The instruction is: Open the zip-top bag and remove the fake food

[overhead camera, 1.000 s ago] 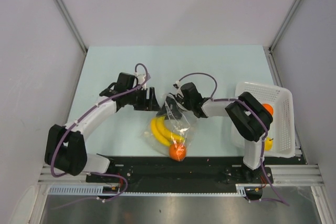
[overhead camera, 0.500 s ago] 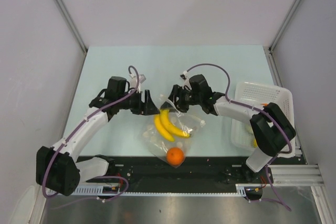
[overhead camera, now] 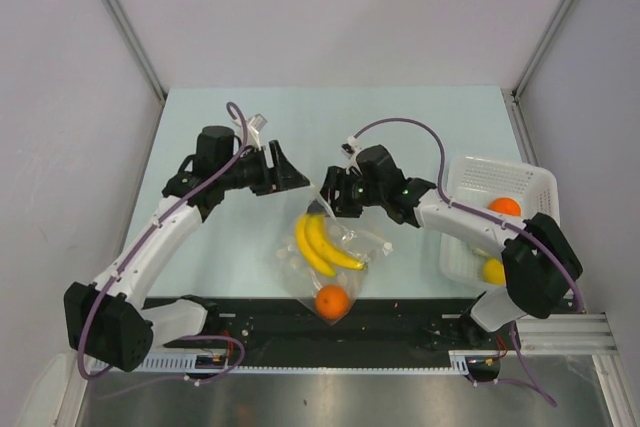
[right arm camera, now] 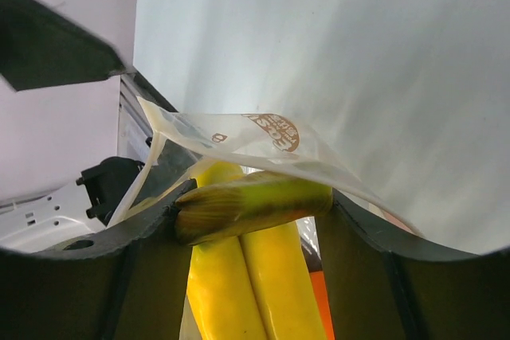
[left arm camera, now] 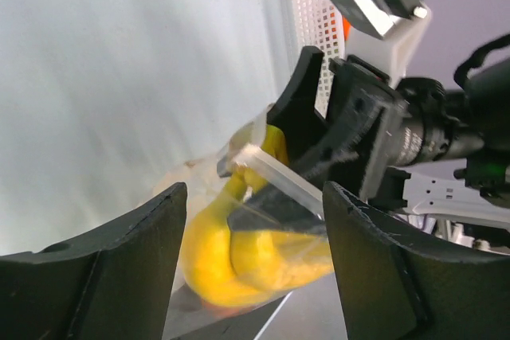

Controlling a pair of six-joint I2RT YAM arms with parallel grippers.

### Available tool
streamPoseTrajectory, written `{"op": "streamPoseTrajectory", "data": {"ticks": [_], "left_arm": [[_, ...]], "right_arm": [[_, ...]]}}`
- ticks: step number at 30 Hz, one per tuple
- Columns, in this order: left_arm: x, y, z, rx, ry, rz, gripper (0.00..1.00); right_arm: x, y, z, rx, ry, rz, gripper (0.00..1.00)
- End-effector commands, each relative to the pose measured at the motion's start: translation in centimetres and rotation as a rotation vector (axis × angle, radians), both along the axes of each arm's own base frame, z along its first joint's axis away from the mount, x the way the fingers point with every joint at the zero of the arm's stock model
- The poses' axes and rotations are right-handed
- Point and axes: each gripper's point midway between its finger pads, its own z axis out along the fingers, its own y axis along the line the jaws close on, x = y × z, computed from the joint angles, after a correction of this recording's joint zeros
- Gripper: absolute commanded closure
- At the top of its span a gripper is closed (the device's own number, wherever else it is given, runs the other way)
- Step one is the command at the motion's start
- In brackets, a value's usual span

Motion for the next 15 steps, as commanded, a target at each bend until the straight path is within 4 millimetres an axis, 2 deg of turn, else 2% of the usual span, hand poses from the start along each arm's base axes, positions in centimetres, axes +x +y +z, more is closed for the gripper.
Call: {"op": "streamPoseTrajectory", "data": {"ticks": [1,5,8,9,13,15], "left_arm": [[0.5,-1.4,0.4,-0.080,0.014,-0.028,0.28],[0.8,-2.0,0.1,-0.091,-0.021,-0.088,0.31],[0.9,-2.7,-0.1,-0.110,-0.026,-0.141,0.43],[0.9,-2.9,-0.4,-0.119,-0.011,-0.155,0.51],[0.3,-3.5,-0.1,-0.168,-0.005,-0.208,0.63],[-0.3,-3.8,0.2,-0.207,-0.008,-0.238,0.64]], "right_arm": [[0.0,0.1,3.9,0.047,-0.103,-0.003,1.00],[-0.4,0.2,4.6,0.071,-0.116,0.015,1.00],[-0.7,0.1,4.5,0.080,-0.109,0.019,1.00],[-0.7,0.1,4.7,0.087,-0.110,0.020,1.00],[-1.0,-0.5,4.6,0.087,-0.113,0.005,1.00],[-1.0,-0.7,4.8,0.090,-0.118,-0.002,1.00]]}}
